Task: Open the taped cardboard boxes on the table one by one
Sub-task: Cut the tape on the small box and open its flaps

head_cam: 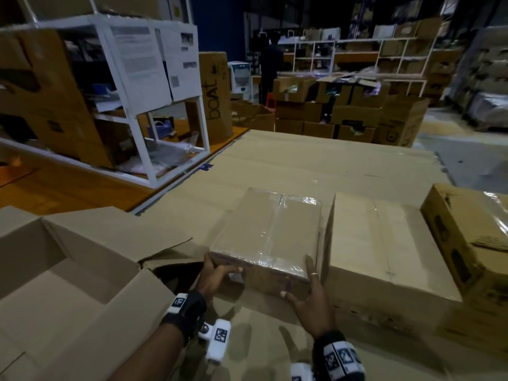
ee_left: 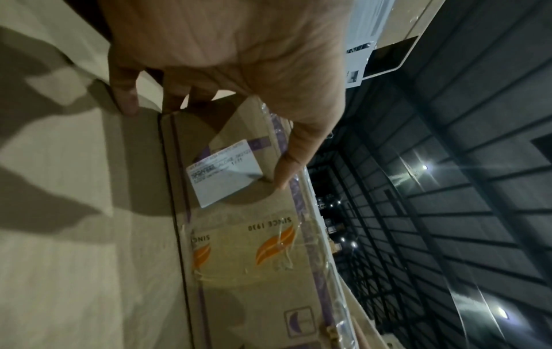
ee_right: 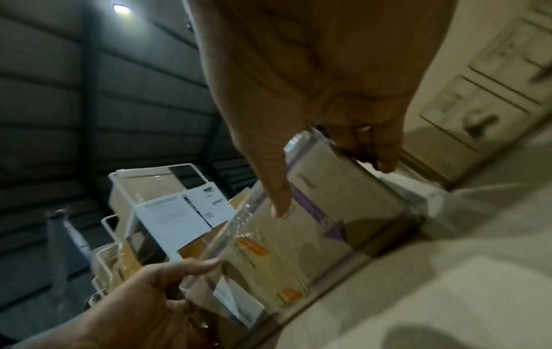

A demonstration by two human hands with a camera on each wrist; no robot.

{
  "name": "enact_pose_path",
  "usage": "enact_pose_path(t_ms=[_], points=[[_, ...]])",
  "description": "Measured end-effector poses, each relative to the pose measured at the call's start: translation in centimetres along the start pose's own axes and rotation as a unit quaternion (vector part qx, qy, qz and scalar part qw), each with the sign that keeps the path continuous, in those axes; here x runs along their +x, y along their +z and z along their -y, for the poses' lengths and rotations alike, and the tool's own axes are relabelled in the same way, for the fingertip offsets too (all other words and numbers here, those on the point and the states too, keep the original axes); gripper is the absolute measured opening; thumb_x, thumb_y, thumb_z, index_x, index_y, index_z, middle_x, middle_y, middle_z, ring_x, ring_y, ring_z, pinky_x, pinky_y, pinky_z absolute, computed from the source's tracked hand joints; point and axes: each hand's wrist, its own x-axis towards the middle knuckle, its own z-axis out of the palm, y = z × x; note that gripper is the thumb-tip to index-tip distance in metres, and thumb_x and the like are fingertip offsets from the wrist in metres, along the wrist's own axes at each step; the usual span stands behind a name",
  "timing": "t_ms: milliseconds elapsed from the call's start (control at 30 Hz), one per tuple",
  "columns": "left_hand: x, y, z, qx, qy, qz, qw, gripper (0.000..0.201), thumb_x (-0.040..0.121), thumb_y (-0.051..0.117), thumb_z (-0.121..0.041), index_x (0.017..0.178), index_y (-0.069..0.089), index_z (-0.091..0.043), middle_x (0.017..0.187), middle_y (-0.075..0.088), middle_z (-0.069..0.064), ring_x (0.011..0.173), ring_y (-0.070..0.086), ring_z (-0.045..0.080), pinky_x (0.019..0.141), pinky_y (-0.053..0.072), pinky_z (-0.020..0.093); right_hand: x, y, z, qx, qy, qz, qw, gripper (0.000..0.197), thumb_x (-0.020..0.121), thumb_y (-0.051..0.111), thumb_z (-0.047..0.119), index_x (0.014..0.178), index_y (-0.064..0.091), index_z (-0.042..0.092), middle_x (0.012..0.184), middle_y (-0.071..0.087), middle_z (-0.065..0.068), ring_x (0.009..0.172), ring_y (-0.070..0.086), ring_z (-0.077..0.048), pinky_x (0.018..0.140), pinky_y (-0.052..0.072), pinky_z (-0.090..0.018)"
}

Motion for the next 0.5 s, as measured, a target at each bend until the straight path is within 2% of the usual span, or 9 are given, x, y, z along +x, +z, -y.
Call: enact_pose_path(t_ms=[67, 167, 233, 333, 433, 500], points=[[-0.2, 0.4, -0.2, -0.023, -0.001, 0.001, 1.0, 0.059, 0.065, 0.088, -0.014, 0.115, 0.055, -0.013, 0.091, 0.075, 0.012, 0.087, 0.071, 0.031, 0.07, 0.058, 0.04, 0.3, 0.6, -0.6, 0.021, -0.025, -0.007, 0.999, 0.103, 0.074, 0.089, 0.017, 0.15, 0.031, 0.053, 0.151, 0.037, 0.03, 0.14, 0.036, -0.002, 0.119, 0.036, -0.037], [-1.3, 0.7, -0.2, -0.049, 0.026, -0.023, 0.998, 0.056, 0.064, 0.089, -0.018, 0.111, 0.059, -0.011, 0.093, 0.076, 0.01, 0.088, 0.071, 0.029, 0.073, 0.057, 0.04, -0.2, 0.7, -0.5, 0.018, -0.02, -0.051, 0.998, 0.097, 0.075, 0.087, 0.012, 0.144, 0.037, 0.057, 0.145, 0.042, 0.03, 0.138, 0.044, -0.009, 0.116, 0.04, -0.039], [-2.9, 0.7, -0.3, -0.042, 0.051, -0.046, 0.997, 0.054, 0.061, 0.087, -0.031, 0.106, 0.059, -0.02, 0.095, 0.075, 0.007, 0.092, 0.07, 0.03, 0.08, 0.058, 0.045, -1.5, 0.5, -0.2, 0.026, -0.017, -0.062, 0.998, 0.095, 0.075, 0.087, 0.011, 0.146, 0.039, 0.052, 0.143, 0.045, 0.025, 0.137, 0.047, -0.014, 0.114, 0.042, -0.042], [-6.0, -0.3, 0.0, -0.032, 0.093, -0.062, 0.993, 0.055, 0.059, 0.084, -0.048, 0.107, 0.06, -0.038, 0.108, 0.07, 0.008, 0.096, 0.07, 0.029, 0.086, 0.058, 0.054, -4.4, -0.7, 0.1, 0.054, -0.014, -0.04, 0.998, 0.087, 0.078, 0.086, 0.012, 0.148, 0.044, 0.045, 0.148, 0.049, 0.018, 0.136, 0.047, -0.01, 0.115, 0.042, -0.04], [-9.8, -1.4, -0.4, -0.012, 0.108, -0.07, 0.992, 0.057, 0.061, 0.082, -0.066, 0.111, 0.055, -0.056, 0.122, 0.057, 0.006, 0.102, 0.065, 0.03, 0.088, 0.057, 0.054, -7.4, -2.1, 0.1, 0.087, -0.028, -0.038, 0.995, 0.08, 0.081, 0.084, 0.014, 0.146, 0.048, 0.044, 0.148, 0.05, 0.022, 0.138, 0.044, -0.004, 0.115, 0.041, -0.034], [-12.4, -1.9, -1.3, -0.006, 0.127, -0.073, 0.989, 0.065, 0.057, 0.079, -0.079, 0.113, 0.056, -0.056, 0.124, 0.055, 0.005, 0.102, 0.066, 0.029, 0.087, 0.058, 0.052, -8.9, -3.0, 0.3, 0.107, -0.033, -0.043, 0.993, 0.078, 0.081, 0.084, 0.015, 0.144, 0.05, 0.044, 0.147, 0.05, 0.024, 0.139, 0.043, -0.002, 0.115, 0.04, -0.033]])
